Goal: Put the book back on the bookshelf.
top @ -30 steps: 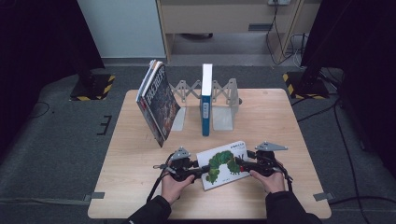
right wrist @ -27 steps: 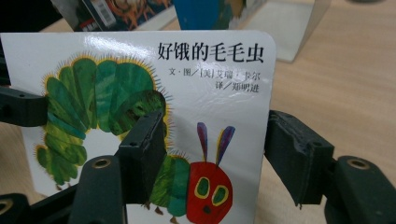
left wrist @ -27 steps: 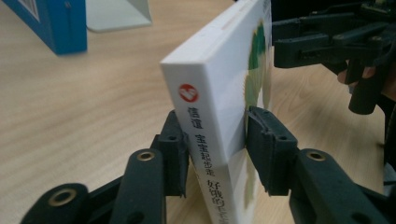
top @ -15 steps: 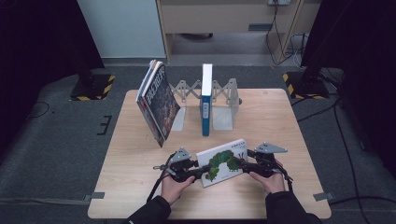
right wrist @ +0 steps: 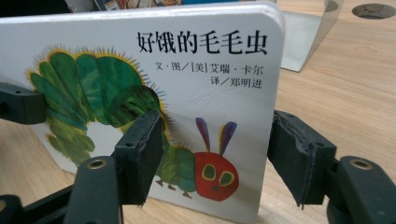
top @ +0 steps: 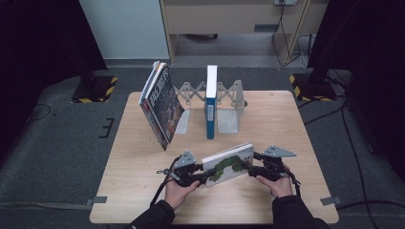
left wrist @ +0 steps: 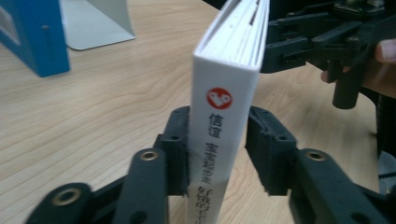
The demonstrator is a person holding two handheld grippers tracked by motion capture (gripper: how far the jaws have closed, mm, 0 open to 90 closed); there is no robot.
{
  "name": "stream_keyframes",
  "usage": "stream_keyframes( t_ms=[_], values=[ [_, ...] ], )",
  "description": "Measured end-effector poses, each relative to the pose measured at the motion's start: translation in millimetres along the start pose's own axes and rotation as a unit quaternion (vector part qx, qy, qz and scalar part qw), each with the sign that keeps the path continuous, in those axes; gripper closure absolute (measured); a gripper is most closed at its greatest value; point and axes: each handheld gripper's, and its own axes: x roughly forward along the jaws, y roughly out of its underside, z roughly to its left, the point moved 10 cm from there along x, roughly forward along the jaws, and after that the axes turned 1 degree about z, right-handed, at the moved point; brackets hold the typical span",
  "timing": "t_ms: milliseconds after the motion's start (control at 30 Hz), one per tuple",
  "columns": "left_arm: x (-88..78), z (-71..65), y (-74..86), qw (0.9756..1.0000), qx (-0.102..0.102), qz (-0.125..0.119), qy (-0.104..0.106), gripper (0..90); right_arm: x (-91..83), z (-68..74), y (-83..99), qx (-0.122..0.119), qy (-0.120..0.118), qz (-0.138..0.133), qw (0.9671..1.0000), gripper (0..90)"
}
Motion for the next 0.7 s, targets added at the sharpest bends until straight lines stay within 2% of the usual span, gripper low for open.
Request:
stream_keyframes(
  t_ms=[233,400,500,700],
  values=[
    [9.4,-0.7,6.0,0.9998,0.012,0.013,0.009,56.2,-0.5,1.0,0.6,0.0,-0.003,0.001,1.0,34.1],
    [13.1,0.6,6.9,0.9997,0.013,0.02,0.008,61.1,-0.7,1.1,0.4,0.003,-0.005,0.001,1.0,33.7],
    [13.4,0.6,6.8,0.9994,0.022,0.026,0.003,61.9,-0.9,1.1,0.0,0.008,-0.007,0.0,0.9999,33.3],
    [11.9,-9.3,6.3,0.9983,0.033,0.045,0.014,67.5,-1.5,0.8,-0.4,0.014,-0.014,0.0,0.9998,31.0]
  ],
)
